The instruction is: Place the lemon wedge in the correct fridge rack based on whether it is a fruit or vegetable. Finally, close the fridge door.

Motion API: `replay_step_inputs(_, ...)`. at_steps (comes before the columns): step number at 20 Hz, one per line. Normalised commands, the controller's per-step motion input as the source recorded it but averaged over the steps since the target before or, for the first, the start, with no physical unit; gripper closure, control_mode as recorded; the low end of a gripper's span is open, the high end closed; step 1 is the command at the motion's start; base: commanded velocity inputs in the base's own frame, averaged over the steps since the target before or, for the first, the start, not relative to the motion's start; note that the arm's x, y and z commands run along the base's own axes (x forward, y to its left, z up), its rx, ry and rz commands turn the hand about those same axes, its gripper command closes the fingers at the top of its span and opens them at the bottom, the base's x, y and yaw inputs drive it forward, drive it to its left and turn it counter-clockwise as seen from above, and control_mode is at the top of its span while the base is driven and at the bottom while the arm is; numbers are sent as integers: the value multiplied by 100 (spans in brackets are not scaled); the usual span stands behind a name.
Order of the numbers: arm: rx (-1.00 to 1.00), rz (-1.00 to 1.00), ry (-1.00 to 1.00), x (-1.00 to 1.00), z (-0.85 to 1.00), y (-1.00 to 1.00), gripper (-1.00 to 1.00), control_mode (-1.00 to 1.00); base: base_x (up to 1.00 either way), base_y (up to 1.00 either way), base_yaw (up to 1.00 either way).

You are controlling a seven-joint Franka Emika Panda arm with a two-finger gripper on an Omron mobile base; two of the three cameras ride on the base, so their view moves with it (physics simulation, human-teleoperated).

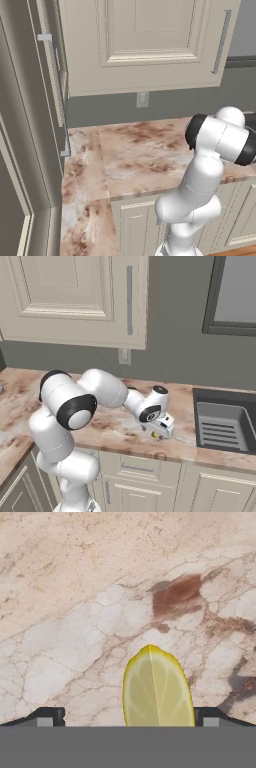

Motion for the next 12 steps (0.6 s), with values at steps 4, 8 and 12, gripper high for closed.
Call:
replay_step_inputs(4, 0, 4, -1, 7, -12, 0, -100, -100, 0, 0, 0)
replay_step_inputs(8, 0, 4, 0, 0, -33, 0, -100, -100, 0, 0, 0)
replay_step_inputs(12, 0, 4, 0, -8, -49, 0, 100, -100, 0, 0, 0)
